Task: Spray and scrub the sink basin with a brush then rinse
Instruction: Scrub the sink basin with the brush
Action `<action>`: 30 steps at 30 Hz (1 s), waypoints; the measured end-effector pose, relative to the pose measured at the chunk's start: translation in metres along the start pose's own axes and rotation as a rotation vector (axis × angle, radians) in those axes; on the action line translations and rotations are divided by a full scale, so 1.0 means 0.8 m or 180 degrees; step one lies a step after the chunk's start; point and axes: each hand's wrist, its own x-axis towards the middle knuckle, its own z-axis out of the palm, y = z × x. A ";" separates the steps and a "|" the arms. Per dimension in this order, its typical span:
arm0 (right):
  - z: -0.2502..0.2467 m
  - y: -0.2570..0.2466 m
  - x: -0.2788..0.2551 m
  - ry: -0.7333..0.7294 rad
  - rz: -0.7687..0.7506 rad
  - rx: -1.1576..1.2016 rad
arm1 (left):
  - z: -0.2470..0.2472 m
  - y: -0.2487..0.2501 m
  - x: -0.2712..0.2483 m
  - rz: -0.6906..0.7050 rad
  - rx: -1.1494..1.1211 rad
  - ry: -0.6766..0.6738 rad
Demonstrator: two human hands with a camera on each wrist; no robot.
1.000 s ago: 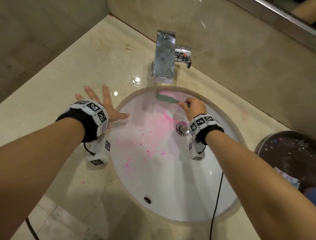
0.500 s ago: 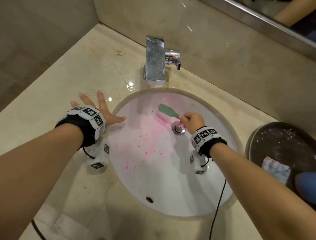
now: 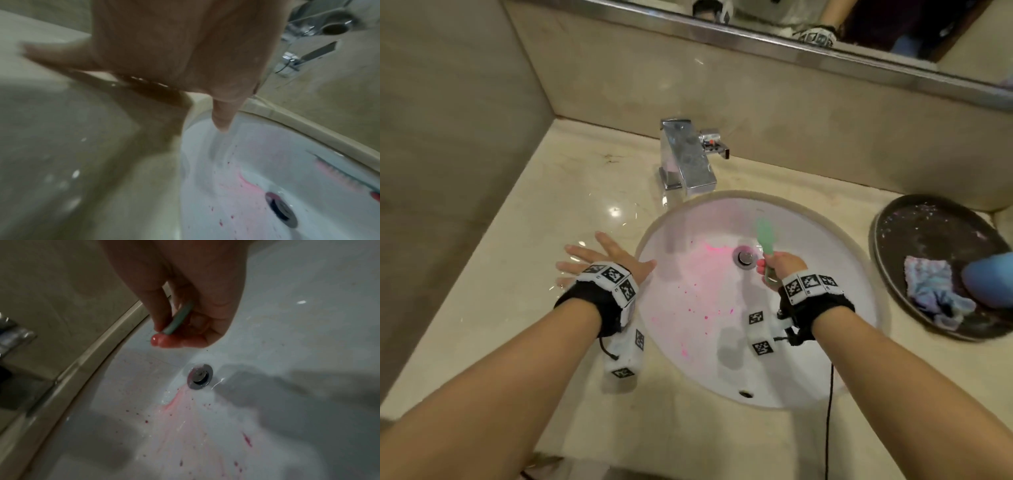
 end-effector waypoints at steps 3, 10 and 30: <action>0.008 0.007 -0.012 0.0037 0.0373 0.0762 | -0.021 0.004 0.011 0.0552 0.0334 0.0174; 0.039 0.025 -0.030 -0.0343 0.0891 0.1966 | -0.052 0.026 0.043 0.1407 0.0974 0.0235; 0.165 0.019 0.011 -0.1360 0.1250 0.1454 | -0.037 0.035 0.084 0.1835 0.1225 0.0268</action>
